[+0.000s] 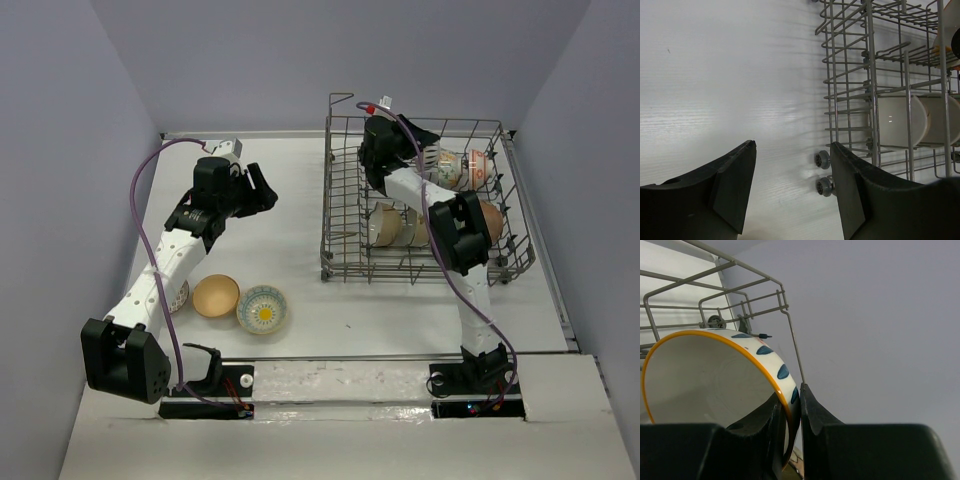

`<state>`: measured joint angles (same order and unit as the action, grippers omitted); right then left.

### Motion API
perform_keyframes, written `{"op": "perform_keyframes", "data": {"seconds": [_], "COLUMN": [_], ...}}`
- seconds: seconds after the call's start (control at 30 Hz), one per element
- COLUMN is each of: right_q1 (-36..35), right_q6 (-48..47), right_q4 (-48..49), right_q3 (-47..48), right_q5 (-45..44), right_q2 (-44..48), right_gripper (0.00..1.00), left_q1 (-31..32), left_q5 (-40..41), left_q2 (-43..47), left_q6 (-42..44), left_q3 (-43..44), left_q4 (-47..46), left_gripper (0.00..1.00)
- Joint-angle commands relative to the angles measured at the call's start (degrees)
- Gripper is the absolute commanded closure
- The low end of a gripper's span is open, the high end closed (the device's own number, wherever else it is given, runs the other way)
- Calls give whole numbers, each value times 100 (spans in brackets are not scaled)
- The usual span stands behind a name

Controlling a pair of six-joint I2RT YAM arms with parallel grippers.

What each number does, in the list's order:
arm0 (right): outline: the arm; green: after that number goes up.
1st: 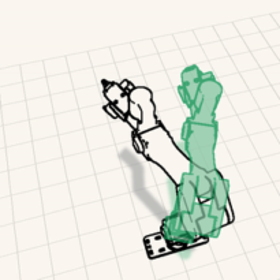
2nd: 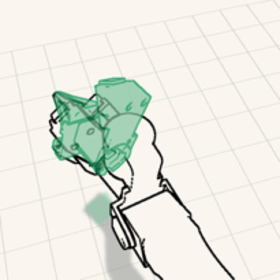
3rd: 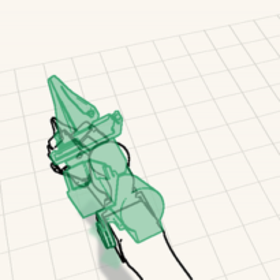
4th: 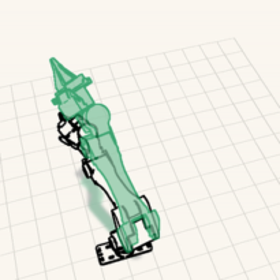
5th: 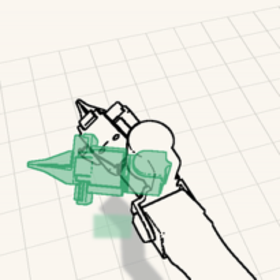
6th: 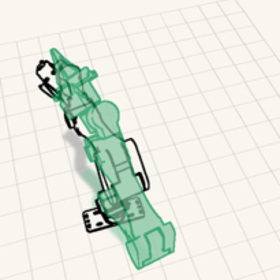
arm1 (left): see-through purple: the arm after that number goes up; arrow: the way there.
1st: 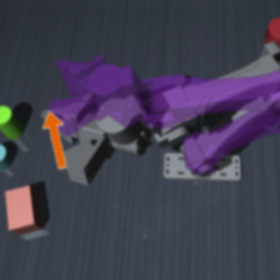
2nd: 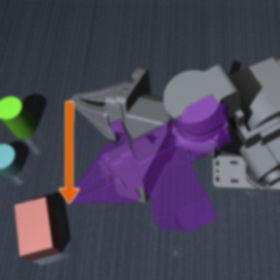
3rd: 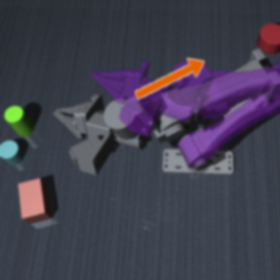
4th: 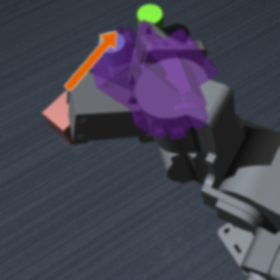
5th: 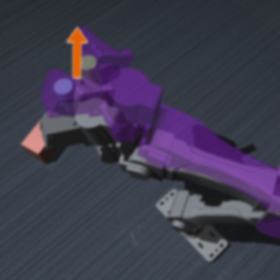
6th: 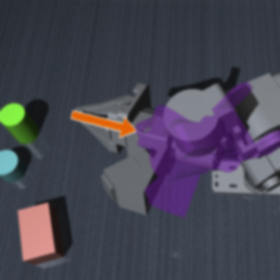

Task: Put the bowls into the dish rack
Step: Insert the bowl into the dish rack.

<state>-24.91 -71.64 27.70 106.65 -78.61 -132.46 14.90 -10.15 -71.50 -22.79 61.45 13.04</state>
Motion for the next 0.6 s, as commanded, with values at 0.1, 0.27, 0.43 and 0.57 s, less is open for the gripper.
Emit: {"op": "perform_keyframes", "data": {"seconds": [0.1, 0.27, 0.43, 0.57], "right_q1": [-32, -137, -190, -243], "right_q6": [9, 53, 97, 132], "right_q4": [218, 165, 113, 69], "right_q3": [31, 40, 31, 40], "right_q5": [65, 91, 118, 126], "right_q2": [-156, -315, -482, -570], "right_gripper": [99, 99, 99, 99], "left_q1": [-31, -31, -31, -31], "left_q5": [-92, -110, -110, -136], "left_q2": [-48, -74, -83, -92], "left_q6": [20, 20, 20, 28], "left_q3": [-46, -37, -37, -37], "left_q4": [-196, -196, -196, -205], "left_gripper": [30, 30, 30, 30]}}
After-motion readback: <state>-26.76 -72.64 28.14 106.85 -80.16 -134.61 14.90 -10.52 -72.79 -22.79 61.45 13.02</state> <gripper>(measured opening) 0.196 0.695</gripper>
